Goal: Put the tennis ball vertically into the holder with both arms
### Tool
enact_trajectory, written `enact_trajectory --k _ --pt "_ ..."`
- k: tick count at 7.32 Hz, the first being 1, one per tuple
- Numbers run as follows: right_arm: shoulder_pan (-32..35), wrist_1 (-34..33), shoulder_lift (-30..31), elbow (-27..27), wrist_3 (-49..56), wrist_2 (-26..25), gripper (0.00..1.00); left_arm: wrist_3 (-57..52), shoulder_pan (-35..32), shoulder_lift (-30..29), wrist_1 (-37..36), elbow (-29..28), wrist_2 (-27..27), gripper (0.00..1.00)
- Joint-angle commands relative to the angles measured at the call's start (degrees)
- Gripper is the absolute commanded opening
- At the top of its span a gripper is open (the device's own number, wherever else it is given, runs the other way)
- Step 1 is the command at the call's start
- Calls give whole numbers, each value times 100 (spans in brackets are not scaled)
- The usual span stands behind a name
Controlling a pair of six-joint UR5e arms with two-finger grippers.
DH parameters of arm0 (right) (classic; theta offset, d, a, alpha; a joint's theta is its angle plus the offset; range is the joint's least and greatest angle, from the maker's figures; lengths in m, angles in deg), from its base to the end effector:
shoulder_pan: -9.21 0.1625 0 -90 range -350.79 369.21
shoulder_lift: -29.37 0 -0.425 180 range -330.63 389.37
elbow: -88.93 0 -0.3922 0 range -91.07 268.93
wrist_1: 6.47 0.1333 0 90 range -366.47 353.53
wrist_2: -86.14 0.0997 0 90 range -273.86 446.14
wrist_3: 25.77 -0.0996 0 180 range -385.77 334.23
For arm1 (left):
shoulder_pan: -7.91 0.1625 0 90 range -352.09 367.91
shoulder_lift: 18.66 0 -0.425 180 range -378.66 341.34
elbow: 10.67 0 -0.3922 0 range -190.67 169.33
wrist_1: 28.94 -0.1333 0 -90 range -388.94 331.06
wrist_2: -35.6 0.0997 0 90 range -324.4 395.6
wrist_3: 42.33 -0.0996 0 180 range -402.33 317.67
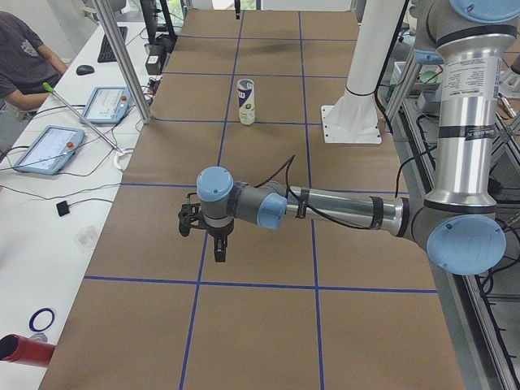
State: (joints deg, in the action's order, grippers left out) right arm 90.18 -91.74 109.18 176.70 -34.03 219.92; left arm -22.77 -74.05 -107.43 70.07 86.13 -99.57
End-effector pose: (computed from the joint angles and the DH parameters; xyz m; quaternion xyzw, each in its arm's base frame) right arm -0.0269 -0.5796 0.5747 0.0457 -0.3817 -0.0474 0.9219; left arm 0.0072 -0.4993 0.5922 0.0229 0.3979 -0.0434 0.9161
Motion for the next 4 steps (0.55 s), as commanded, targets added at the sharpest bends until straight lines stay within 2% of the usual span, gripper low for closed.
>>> enact_trajectory --k 1,4 --pt "-2 -25 8 3 43 -45 99 -5 4 27 30 6 -1 99" --pt "243 -260 26 -155 912 -301 99 -40 -13 62 56 6 -1 99"
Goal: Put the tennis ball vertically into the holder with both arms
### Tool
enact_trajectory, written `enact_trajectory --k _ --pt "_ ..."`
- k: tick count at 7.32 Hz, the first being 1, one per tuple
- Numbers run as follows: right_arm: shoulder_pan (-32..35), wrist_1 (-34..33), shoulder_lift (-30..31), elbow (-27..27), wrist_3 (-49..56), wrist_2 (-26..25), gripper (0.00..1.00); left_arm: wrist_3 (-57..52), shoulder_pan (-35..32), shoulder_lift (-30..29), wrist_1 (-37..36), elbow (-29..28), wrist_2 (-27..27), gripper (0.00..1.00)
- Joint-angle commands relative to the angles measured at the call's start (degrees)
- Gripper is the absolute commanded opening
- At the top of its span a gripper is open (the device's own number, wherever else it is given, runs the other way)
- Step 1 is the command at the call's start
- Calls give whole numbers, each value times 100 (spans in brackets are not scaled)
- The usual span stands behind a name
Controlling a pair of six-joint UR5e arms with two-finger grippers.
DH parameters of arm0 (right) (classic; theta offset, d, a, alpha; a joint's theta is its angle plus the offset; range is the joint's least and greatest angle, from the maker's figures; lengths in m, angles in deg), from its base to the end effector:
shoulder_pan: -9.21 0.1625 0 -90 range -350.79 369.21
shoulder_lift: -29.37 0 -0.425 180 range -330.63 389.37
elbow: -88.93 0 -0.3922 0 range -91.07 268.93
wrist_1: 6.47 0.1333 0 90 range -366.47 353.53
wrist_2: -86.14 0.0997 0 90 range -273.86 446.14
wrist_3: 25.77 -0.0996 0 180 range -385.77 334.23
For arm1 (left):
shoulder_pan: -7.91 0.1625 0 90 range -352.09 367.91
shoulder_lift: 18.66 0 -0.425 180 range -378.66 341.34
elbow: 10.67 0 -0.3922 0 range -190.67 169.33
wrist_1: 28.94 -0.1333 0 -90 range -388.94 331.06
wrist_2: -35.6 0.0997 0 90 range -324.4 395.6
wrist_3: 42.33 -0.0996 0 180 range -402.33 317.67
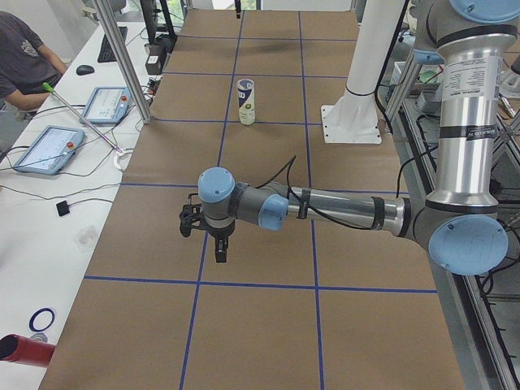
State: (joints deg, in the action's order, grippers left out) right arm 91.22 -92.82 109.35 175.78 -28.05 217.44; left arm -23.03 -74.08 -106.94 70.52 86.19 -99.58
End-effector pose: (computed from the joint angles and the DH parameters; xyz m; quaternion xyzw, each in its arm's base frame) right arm -0.0130 -0.5788 0.5895 0.0540 -0.3574 -0.0787 0.9290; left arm 0.0065 -0.4960 0.5950 0.0241 0.3979 -0.0415 0.9162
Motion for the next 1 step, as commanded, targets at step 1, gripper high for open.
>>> enact_trajectory --k 1 --pt "254 -416 9 -63 620 9 99 -14 -10 31 12 -9 0 99"
